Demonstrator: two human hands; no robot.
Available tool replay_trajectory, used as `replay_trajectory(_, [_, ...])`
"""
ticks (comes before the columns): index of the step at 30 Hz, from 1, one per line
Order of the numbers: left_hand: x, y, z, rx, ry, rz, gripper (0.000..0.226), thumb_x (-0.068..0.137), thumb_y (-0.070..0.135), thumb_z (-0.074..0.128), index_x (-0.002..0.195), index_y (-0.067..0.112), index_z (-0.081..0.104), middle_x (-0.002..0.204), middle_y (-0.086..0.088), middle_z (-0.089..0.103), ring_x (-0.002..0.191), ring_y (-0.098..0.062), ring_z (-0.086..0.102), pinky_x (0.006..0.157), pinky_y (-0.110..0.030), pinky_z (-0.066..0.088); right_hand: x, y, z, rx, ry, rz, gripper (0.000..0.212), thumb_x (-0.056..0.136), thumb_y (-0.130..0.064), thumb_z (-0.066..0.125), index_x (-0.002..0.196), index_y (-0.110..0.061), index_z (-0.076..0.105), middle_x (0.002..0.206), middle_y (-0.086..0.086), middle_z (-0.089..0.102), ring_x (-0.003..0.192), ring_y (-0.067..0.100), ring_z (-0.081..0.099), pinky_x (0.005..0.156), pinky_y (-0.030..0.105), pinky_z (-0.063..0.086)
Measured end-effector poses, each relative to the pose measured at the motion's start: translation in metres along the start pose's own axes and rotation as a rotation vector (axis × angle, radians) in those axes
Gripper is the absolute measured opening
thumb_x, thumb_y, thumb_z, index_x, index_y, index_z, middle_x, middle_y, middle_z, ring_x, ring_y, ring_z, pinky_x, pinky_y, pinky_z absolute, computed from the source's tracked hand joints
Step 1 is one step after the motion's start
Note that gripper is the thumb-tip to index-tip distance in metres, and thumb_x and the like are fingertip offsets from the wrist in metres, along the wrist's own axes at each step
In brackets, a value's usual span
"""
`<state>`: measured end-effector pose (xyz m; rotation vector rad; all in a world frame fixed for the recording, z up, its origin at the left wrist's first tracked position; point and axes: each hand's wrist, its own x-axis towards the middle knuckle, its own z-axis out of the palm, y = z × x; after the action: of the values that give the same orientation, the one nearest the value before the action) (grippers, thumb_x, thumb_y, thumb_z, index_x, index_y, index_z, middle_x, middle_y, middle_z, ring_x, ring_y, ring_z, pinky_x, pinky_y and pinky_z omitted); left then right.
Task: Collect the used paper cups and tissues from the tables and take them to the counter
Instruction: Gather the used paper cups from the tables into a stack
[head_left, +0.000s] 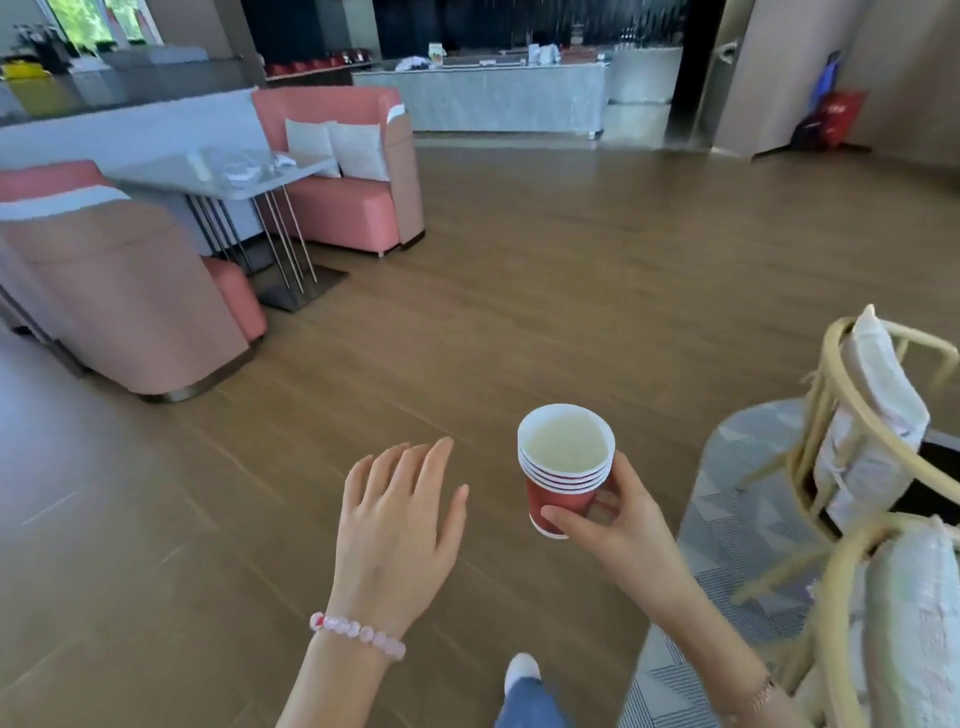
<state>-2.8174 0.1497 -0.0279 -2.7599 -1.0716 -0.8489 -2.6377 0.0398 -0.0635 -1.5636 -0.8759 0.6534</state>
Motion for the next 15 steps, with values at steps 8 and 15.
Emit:
replay_trajectory(8, [0.159, -0.032, 0.098, -0.029, -0.003, 0.080, 0.043, 0.088, 0.035, 0.038, 0.115, 0.011, 0.060, 0.102, 0.001, 0.066, 0.097, -0.024, 0.061, 0.089, -0.041, 0.045, 0.167, 0.022, -0.010, 0.014, 0.060, 0.005, 0.056, 0.059, -0.038, 0.079, 0.107, -0.051, 0.053, 0.109, -0.021, 0.067, 0.102, 0.002, 0.064, 0.090, 0.035, 0.052])
replay_trajectory(15, [0.309, -0.038, 0.176, -0.060, -0.016, 0.159, 0.041, 0.089, 0.035, 0.039, 0.115, 0.011, 0.060, 0.100, 0.000, 0.066, 0.095, -0.024, 0.061, 0.088, -0.041, 0.046, 0.307, 0.024, -0.045, -0.007, 0.161, 0.022, 0.060, 0.058, -0.040, 0.078, 0.112, -0.047, 0.052, 0.110, -0.023, 0.066, 0.103, 0.002, 0.062, 0.091, 0.033, 0.049])
